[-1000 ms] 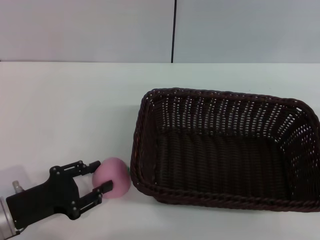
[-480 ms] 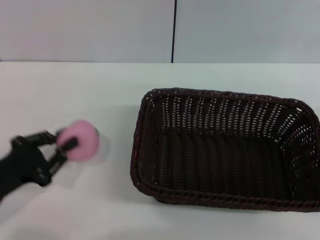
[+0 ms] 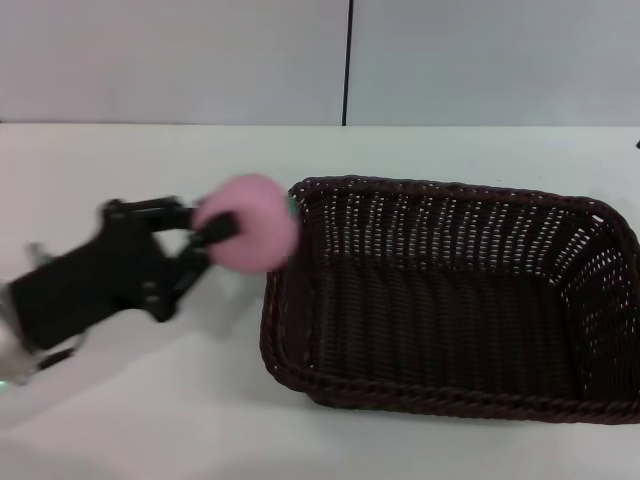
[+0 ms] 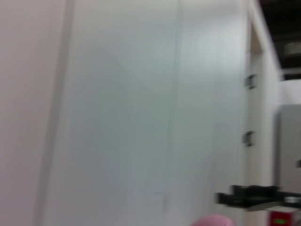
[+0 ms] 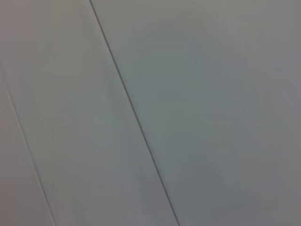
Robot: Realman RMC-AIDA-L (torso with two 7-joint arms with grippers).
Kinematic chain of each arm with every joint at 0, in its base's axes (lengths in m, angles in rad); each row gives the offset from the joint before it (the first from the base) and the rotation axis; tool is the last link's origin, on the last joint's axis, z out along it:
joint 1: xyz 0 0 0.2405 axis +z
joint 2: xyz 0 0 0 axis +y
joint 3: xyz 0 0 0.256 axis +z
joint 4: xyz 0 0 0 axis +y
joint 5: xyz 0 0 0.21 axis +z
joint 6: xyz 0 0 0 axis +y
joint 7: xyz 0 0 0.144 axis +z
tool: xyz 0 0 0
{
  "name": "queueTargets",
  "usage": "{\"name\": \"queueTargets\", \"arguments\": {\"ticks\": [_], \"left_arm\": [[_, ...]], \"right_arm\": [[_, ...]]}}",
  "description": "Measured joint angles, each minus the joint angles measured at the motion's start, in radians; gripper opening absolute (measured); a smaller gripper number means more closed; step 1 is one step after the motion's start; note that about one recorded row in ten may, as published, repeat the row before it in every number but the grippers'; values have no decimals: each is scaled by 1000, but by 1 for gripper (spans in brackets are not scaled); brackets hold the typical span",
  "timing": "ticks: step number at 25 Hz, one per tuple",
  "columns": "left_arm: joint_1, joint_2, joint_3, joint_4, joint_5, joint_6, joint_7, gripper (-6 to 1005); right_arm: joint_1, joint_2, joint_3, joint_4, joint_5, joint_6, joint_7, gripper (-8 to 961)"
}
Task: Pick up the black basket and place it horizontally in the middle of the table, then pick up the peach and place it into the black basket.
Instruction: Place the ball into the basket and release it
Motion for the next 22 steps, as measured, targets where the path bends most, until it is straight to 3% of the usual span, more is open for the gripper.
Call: {"name": "queueTargets", "arguments": {"ticks": [4, 5, 8, 10, 12, 15, 22], "left_arm": [[-36, -1, 40, -67, 1, -37, 42, 153], [-73, -2, 77, -166, 2, -110, 124, 147], [-97, -2, 77, -261, 2, -193, 175, 129], [-97, -2, 77, -261, 2, -193, 175, 117], [-118, -2, 73, -367, -1, -285, 226, 106], [-118, -2, 70, -399, -1, -302, 270, 92], [-99, 1, 33, -444, -2, -341, 336, 276]], "right_arm": [[14, 1, 1, 1, 0, -3, 0, 640], [17, 2, 1, 2, 1, -4, 0, 640], [19, 2, 1, 3, 2, -4, 0, 640], [20, 2, 1, 3, 2, -4, 0, 640], [20, 1, 1, 3, 2, -4, 0, 640], [20, 0, 0, 3, 2, -4, 0, 640], [18, -2, 19, 3, 2, -4, -1, 640]]}}
